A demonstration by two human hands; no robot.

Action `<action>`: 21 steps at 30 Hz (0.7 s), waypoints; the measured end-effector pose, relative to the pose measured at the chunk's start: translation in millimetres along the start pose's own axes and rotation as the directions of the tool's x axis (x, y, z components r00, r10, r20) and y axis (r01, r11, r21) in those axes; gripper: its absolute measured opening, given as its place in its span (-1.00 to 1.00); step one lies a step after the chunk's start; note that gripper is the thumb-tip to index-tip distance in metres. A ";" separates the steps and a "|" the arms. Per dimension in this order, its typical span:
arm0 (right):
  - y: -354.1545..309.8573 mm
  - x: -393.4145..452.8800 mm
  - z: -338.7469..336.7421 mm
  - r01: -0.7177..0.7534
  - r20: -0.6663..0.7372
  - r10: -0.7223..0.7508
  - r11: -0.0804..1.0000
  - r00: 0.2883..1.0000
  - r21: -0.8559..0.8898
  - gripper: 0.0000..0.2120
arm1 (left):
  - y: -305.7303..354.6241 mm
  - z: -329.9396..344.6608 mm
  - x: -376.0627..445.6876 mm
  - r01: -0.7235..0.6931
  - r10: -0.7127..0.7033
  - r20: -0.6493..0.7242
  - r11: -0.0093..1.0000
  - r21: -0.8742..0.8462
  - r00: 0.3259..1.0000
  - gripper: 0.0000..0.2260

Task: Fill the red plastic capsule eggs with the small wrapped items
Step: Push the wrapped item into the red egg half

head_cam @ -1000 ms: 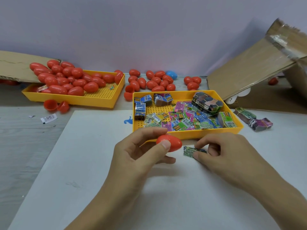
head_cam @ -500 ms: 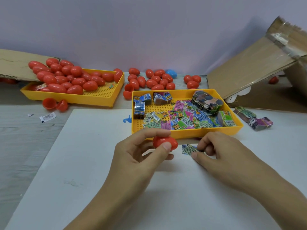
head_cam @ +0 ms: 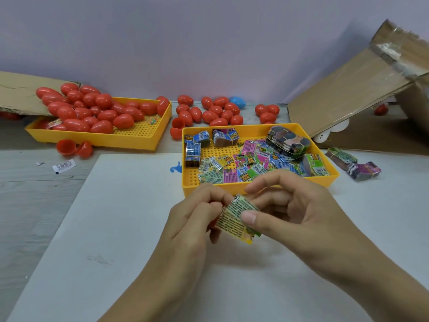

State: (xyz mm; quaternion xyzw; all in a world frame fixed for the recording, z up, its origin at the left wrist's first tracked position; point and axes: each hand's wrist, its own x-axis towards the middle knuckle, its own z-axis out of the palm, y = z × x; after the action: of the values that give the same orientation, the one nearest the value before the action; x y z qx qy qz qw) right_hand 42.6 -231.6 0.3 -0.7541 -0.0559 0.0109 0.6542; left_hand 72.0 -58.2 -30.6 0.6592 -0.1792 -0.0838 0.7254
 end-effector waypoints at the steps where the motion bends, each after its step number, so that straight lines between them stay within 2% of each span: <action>1: 0.7 0.4 1.7 -0.004 -0.007 0.004 1.000 1.000 0.007 -0.75 | 0.2 -0.2 -0.6 0.007 -0.007 0.017 1.000 -0.002 1.000 -0.74; 3: 1.0 0.9 2.0 -0.005 -0.052 0.005 1.000 0.999 -0.001 -0.71 | 0.4 -0.2 -1.0 -0.004 0.005 0.045 1.000 -0.019 0.999 -0.59; 4: 0.4 1.1 1.1 -0.002 -0.084 0.002 1.000 0.996 -0.005 -0.70 | 1.0 0.2 -1.1 -0.026 0.026 0.040 1.000 -0.014 0.999 -0.59; 7: -1.3 2.3 -1.9 0.014 -0.155 -0.014 1.000 0.988 0.003 -0.70 | 3.3 1.5 0.4 -0.093 0.094 -0.011 0.993 0.075 0.995 -0.85; 9: -2.1 2.5 -3.0 0.017 -0.167 -0.014 1.000 0.986 0.015 -0.73 | 1.6 1.0 0.9 -0.067 0.071 -0.046 0.994 0.083 0.996 -0.89; 12: -1.7 3.0 -3.6 -0.006 -0.176 0.003 1.000 0.984 -0.016 -0.86 | 1.4 1.4 1.3 -0.041 0.051 -0.094 0.994 0.105 0.994 -0.87; 15: 0.4 3.6 -5.6 -0.015 -0.233 -0.005 0.996 0.972 -0.085 -0.91 | 1.3 1.0 -0.1 -0.021 0.061 -0.169 0.974 0.224 0.984 -0.84; 17: -1.0 3.7 -7.3 -0.010 -0.267 -0.016 0.996 0.964 -0.094 -0.89 | 1.9 1.0 -2.7 -0.029 0.081 -0.158 0.952 0.306 0.984 -0.77; 19: -3.9 3.5 -8.0 0.009 -0.256 -0.014 1.000 0.967 -0.023 -0.85 | 4.7 1.9 -5.6 -0.061 0.120 -0.132 0.922 0.383 0.984 -0.67; 21: -6.8 2.6 -6.7 0.002 -0.200 0.003 1.000 0.980 0.025 -0.77 | 7.8 2.9 -6.4 -0.080 0.131 -0.120 0.930 0.359 0.984 -0.66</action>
State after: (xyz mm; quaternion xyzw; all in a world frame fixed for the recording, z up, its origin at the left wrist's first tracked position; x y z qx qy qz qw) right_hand 45.2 -237.0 8.1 -0.7432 0.0105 -0.0641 0.6660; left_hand 64.1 -57.6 -23.7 0.7724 -0.1746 0.0359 0.6096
